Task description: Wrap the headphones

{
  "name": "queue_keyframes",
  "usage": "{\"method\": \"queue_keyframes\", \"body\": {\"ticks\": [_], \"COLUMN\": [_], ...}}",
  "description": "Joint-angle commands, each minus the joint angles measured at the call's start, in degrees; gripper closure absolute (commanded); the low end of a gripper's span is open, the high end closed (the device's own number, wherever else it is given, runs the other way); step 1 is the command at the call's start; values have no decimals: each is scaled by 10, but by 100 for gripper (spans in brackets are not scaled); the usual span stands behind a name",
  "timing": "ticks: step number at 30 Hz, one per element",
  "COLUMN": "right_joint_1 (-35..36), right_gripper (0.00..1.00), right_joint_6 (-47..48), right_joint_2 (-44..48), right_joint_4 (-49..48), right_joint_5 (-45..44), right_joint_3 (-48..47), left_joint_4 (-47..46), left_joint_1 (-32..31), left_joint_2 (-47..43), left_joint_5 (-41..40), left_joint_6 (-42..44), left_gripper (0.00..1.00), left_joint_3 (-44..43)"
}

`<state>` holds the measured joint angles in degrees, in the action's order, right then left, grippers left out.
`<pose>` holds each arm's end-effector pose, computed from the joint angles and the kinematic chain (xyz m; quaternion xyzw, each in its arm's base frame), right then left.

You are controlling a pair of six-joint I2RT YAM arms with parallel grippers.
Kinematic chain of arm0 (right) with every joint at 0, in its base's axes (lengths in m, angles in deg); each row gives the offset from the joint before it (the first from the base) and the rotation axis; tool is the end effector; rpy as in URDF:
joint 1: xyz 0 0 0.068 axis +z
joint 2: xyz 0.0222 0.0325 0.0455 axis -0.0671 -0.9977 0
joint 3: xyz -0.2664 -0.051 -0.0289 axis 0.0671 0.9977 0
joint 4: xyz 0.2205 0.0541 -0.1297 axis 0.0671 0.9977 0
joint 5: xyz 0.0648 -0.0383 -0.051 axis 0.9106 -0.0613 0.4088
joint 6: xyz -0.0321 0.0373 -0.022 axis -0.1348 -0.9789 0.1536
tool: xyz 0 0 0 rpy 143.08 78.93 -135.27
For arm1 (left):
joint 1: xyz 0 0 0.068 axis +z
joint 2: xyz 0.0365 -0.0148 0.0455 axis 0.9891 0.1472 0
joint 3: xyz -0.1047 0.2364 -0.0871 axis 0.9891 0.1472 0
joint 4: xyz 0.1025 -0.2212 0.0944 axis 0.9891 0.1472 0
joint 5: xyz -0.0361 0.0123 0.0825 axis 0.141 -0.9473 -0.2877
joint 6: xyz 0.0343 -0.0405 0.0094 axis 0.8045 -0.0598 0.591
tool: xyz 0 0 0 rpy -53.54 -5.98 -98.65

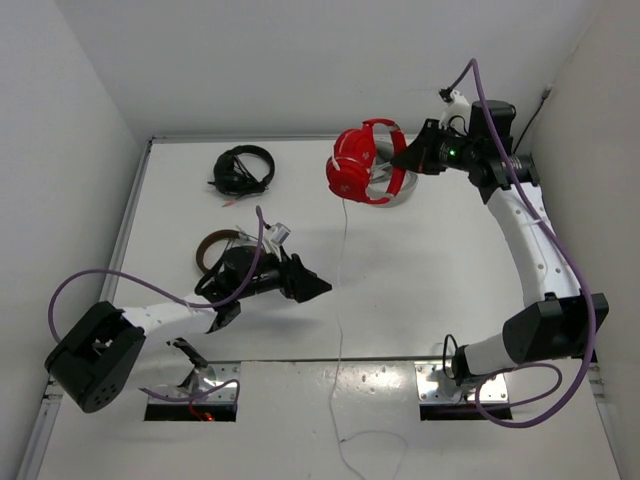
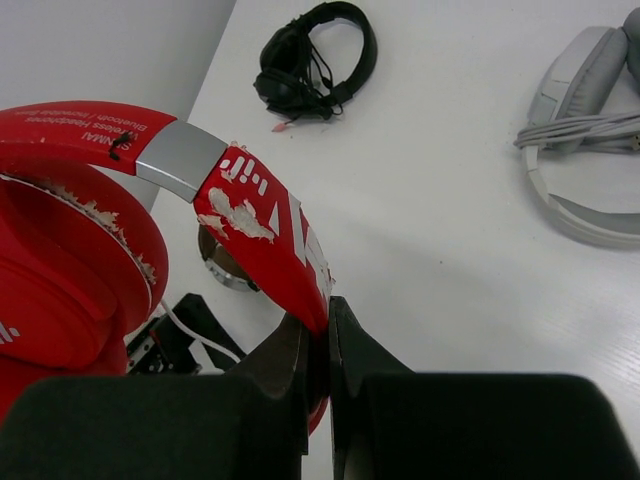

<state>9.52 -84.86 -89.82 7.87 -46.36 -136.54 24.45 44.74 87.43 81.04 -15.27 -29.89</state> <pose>0.3217 0.0520 0.3974 -0.0062 0.8297 0.3759 0.4127 0.1745 -0.1521 0.1960 0.1201 0.7428 -0.5527 0.3584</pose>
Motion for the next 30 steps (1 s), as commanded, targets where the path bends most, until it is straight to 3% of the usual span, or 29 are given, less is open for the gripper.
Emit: {"method": "queue_keyframes", "body": {"ticks": [1,17,23,27,30], "right_joint_1": [-7,-23,-18,-18,-23], "right_gripper": [100,100,100,100,100], "right_joint_6": [-45,-67,-72,-78,-84], "right_joint_2": [2,2,-8,-8,-8], "right_joint_4": [-54,-70,-81,-88,-88], "right_joint_5": [36,46,46,46,52], "right_joint_3": [-15,2,2,2,2], "left_joint_4": [-56,-117,-133,-118,-47], "left_joint_1": [-13,-52,-83,-96,-96], "left_joint_2": [15,33,57,73,86], "left_joint_5": [-38,-24,-17,-17,-17], "left_joint_6": [-27,-119,-120,-106,-57], "left_gripper": [12,13,18,31,60], "left_joint_3": [-7,-25,-47,-53,-74]}}
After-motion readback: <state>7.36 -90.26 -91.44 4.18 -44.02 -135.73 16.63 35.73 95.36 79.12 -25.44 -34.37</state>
